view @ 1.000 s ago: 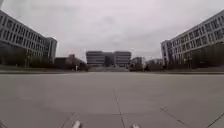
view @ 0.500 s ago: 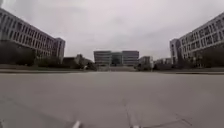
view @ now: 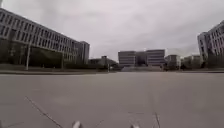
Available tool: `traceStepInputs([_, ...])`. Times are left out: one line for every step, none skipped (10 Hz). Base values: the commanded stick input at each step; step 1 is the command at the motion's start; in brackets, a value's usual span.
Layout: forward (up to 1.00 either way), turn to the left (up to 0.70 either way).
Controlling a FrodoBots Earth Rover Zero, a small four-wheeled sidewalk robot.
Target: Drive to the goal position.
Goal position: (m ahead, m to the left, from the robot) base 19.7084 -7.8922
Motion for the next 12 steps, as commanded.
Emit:
traceStepInputs([0.70, 0.00])
traceStepInputs([0.70, 0.00])
traceStepInputs([0.70, 0.00])
traceStepInputs([0.70, 0.00])
traceStepInputs([0.70, 0.00])
traceStepInputs([0.70, 0.00])
traceStepInputs([0.70, 0.00])
traceStepInputs([0.70, 0.00])
traceStepInputs([0.70, 0.00])
traceStepInputs([0.70, 0.00])
traceStepInputs([0.70, 0.00])
traceStepInputs([0.70, 0.00])
